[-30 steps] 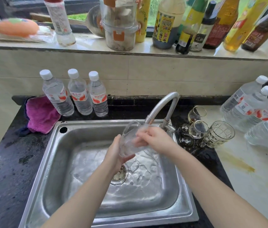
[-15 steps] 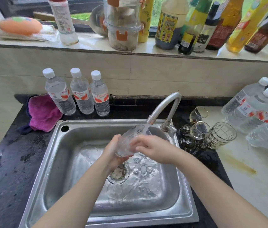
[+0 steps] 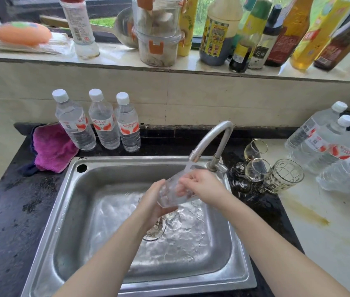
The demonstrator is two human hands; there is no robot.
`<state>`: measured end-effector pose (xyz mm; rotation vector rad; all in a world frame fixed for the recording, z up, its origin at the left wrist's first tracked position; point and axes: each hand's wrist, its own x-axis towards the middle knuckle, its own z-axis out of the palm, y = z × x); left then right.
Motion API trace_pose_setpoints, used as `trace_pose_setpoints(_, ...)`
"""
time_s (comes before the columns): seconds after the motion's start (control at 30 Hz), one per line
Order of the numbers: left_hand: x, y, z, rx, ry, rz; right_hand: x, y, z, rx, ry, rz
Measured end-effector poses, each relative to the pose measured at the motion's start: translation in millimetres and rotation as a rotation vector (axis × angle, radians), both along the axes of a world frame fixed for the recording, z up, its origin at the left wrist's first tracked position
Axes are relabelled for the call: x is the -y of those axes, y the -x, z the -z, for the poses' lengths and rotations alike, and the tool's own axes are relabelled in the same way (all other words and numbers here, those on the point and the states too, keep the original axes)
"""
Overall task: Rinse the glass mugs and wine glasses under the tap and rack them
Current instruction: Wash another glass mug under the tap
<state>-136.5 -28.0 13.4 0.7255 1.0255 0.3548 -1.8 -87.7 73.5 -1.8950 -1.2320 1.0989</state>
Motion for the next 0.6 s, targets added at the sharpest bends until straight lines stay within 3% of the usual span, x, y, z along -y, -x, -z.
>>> trace_pose_setpoints(0.07, 0.6, -0.3, 6.6, -0.028, -0.098, -0.049, 2.2, -0.2, -3.5, -0.196, 0.030, 0.012)
trace_pose_setpoints(0.13, -4.5, 5.6, 8.2, -0.014, -0.069, -0.005, 7.7, -5.6, -10.9, -0.465, 0.145, -0.089)
trace_pose_setpoints(0.17, -6.2, 9.2, 6.4, 0.000, -0.035, 0.050, 7.3, -7.6, -10.6, -0.485, 0.196, -0.142)
trace_pose_setpoints(0.2, -6.3, 11.4, 2.2, 0.003, -0.005, 0.123, 3.9, -7.8, -9.5, -0.379, 0.219, -0.209)
trace_pose_setpoints(0.3, -4.5, 13.6, -3.4, -0.008, 0.106, 0.250, -17.8, 0.5, 5.8, 0.180, 0.270, -0.499)
trace_pose_setpoints(0.37, -3.2, 19.1, -3.1, 0.001, 0.128, 0.281, -27.9, 4.2, 21.6, 0.239, 0.331, -0.542)
trace_pose_setpoints(0.43, -2.8, 25.7, -1.3, 0.057, 0.062, 0.269, -29.5, 1.0, 33.8, -0.076, 0.396, -0.388)
trace_pose_setpoints(0.53, -0.6, 30.4, 2.6, 0.021, -0.109, 0.070, -27.3, 7.1, 49.4, -0.961, 0.499, -0.080)
trace_pose_setpoints(0.57, -1.9, 30.3, 4.9, -0.051, -0.124, 0.029, -27.1, 13.1, 60.0, -1.021, 0.519, -0.040)
trace_pose_setpoints(0.6, -4.1, 30.6, 6.4, -0.125, -0.090, 0.028, -26.2, 20.4, 65.2, -0.955, 0.533, -0.090)
